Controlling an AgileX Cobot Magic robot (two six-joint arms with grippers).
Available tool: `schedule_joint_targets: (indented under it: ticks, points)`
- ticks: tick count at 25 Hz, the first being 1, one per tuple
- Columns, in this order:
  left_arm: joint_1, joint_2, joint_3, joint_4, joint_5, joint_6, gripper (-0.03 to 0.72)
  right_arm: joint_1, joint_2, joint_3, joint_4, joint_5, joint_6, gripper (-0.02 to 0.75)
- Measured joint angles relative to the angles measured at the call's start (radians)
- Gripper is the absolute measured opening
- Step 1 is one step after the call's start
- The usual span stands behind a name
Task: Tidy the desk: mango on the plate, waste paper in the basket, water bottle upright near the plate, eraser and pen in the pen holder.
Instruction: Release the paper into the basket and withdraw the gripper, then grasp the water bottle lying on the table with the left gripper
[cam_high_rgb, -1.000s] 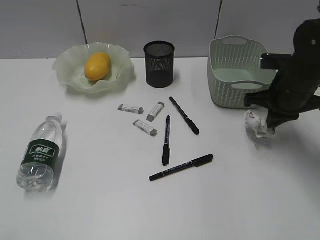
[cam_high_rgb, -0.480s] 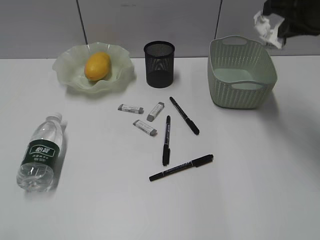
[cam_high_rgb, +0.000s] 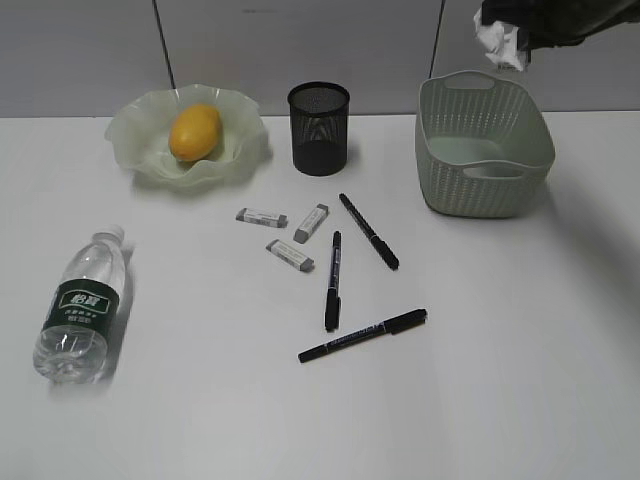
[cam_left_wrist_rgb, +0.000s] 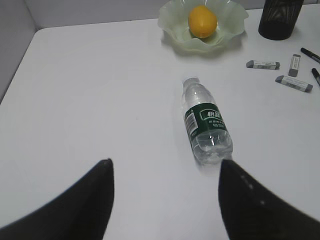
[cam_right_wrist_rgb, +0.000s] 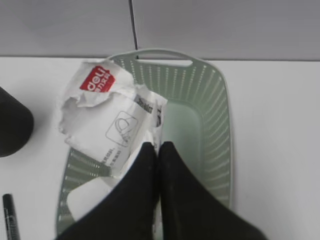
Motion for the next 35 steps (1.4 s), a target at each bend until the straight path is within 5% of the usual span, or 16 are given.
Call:
schedule_joint_targets:
  ticks: [7, 13, 17, 29, 35]
  points:
    - [0.000, 0.000, 0.000, 0.001, -0.001, 0.000, 0.496, 0.000, 0.151, -0.068, -0.048, -0.001, 0.000, 0.030]
    - [0.000, 0.000, 0.000, 0.005, -0.001, 0.000, 0.493, 0.000, 0.181, -0.079, -0.058, -0.015, 0.000, 0.326]
    - [0.000, 0.000, 0.000, 0.011, -0.001, 0.000, 0.491, 0.000, 0.175, -0.081, -0.071, -0.021, -0.001, 0.440]
    - [0.000, 0.000, 0.001, 0.083, -0.002, 0.000, 0.491, 0.000, -0.082, -0.153, -0.081, 0.273, -0.059, 0.459]
    - [0.000, -0.001, 0.001, 0.083, -0.003, 0.000, 0.491, 0.000, -0.234, -0.162, 0.037, 0.466, -0.193, 0.460]
